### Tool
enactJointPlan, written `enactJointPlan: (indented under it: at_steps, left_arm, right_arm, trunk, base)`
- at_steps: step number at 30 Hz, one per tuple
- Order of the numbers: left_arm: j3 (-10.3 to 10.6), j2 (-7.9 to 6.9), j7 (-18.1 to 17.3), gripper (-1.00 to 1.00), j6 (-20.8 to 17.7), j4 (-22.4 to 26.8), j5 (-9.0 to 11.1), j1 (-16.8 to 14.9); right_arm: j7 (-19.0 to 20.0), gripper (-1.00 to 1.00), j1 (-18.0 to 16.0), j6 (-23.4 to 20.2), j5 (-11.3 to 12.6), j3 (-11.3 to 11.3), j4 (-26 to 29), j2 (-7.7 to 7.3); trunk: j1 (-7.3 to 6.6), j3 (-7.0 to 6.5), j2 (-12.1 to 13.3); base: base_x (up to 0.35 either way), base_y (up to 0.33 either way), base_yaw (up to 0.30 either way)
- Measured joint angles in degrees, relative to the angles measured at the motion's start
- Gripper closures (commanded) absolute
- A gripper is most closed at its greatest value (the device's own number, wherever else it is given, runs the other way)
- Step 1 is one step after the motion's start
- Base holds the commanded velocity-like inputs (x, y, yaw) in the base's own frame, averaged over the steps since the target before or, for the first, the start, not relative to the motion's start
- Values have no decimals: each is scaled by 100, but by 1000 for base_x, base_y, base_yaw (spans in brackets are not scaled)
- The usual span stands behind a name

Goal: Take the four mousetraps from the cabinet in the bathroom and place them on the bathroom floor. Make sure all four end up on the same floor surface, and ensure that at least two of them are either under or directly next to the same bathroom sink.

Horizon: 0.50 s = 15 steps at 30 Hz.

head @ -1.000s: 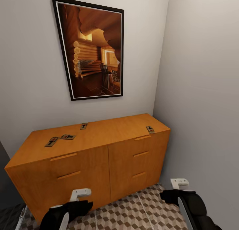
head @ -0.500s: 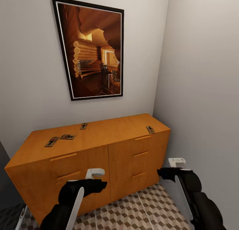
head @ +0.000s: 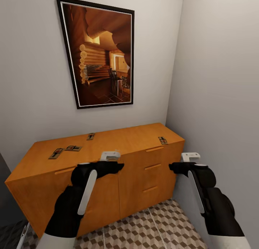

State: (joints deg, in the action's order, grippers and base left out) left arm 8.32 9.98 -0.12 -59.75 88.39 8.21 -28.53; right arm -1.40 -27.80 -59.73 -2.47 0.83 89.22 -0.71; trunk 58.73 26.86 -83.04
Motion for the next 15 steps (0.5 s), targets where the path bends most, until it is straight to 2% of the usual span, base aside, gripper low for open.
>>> enactJointPlan:
  at_steps: [4,5,7,10,15]
  left_arm:
    - [79,0,-2,-100,0,-4,538,-387]
    - [100,0,-3,-100,0,-6,812,-559]
    - [115,0,0,-100,1,-7,1045,-734]
    - [126,0,2,-100,-1,-9,1312,-967]
    - [134,0,13,-100,3,-9,1601,-1371]
  right_arm:
    - [-2,-100,-143,0,3,0,-5,15]
    - [-2,-100,-211,0,4,-3,-5,23]
    - [-2,-100,-285,0,4,-5,-6,30]
    - [-3,-100,-424,0,4,-7,-6,38]
    - [-2,-100,-757,0,12,-8,-10,46]
  trunk:
    - [0,0,0]
    - [0,0,0]
    - [0,0,0]
    - [0,0,0]
    - [0,0,0]
  base:
    - [0,0,0]
    - [0,0,0]
    - [0,0,0]
    - [0,0,0]
    - [0,0,0]
